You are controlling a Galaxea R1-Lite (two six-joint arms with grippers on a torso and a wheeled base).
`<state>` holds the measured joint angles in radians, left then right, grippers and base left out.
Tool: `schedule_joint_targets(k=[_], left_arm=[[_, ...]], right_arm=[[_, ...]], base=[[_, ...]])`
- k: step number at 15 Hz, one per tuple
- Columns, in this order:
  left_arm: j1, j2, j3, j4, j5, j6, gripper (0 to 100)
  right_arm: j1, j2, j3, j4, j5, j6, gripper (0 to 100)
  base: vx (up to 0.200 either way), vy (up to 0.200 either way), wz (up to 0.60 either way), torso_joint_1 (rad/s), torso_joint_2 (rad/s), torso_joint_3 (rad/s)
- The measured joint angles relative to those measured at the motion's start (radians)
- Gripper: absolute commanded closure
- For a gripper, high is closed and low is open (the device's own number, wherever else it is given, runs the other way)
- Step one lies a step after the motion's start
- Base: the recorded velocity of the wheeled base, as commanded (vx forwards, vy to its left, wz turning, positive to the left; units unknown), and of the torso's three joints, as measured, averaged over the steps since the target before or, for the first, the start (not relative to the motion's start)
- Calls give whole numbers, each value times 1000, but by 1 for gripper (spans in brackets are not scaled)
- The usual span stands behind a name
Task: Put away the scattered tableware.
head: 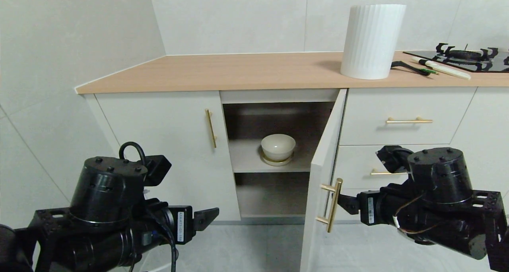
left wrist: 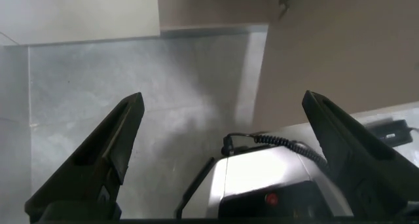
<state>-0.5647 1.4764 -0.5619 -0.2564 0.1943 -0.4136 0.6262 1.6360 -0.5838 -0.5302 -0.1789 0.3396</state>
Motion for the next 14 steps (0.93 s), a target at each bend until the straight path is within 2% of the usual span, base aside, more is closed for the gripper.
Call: schedule_joint_targets(k=[3, 6, 11, 14], left_arm=[[0, -3, 10, -26, 1, 0, 0], [3, -13, 11, -44, 1, 0, 0], [5, -28, 24, -67, 1, 19, 0], [5, -31, 26, -71, 1, 23, 0]], right_arm=[[2, 35, -51, 5, 56, -96, 0], [3, 51, -121, 81, 151, -159, 0], [-23, 120, -214, 112, 175, -149, 0], [-45, 170, -254, 40, 166, -73, 0]], base=[[0, 0, 0, 0, 0, 0], [0, 0, 0, 0, 0, 0], [0, 0, 0, 0, 0, 0], [0, 0, 0, 0, 0, 0]])
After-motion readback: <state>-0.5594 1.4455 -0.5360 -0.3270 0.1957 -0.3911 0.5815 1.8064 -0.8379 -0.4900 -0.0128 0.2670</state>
